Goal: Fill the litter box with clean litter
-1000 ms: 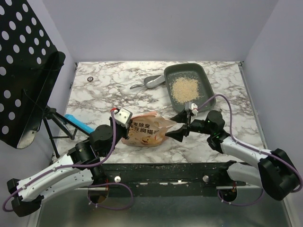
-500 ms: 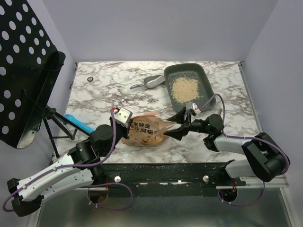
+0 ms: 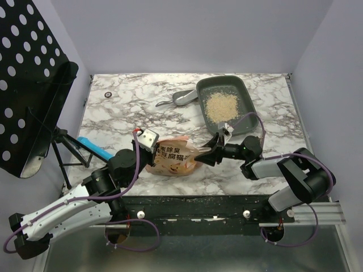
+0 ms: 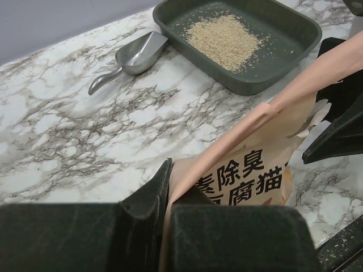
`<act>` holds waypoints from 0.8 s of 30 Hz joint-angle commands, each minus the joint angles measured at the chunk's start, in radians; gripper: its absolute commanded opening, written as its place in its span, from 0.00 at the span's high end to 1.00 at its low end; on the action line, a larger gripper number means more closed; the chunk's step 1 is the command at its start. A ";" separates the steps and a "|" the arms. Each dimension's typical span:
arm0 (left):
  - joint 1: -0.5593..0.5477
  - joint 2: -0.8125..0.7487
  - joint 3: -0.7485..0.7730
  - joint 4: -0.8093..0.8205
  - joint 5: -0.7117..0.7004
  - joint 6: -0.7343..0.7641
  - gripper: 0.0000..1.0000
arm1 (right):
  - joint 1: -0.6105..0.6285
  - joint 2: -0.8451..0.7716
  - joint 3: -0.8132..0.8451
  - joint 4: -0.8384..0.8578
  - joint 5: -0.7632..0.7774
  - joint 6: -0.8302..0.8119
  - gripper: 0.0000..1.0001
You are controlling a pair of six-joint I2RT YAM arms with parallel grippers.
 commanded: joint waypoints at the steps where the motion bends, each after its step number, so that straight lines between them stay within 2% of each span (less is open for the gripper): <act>1: 0.003 -0.042 0.034 0.100 -0.029 -0.009 0.93 | 0.003 0.036 0.006 0.374 -0.035 0.061 0.48; 7: 0.003 -0.079 0.012 0.083 -0.023 -0.027 0.93 | 0.002 0.024 0.006 0.374 -0.038 0.068 0.55; 14: 0.002 -0.114 -0.011 0.072 -0.012 -0.039 0.93 | 0.002 -0.007 0.011 0.374 -0.044 0.073 0.53; 24: 0.003 -0.111 -0.018 0.067 0.001 -0.038 0.93 | 0.002 -0.036 0.032 0.374 -0.064 0.102 0.60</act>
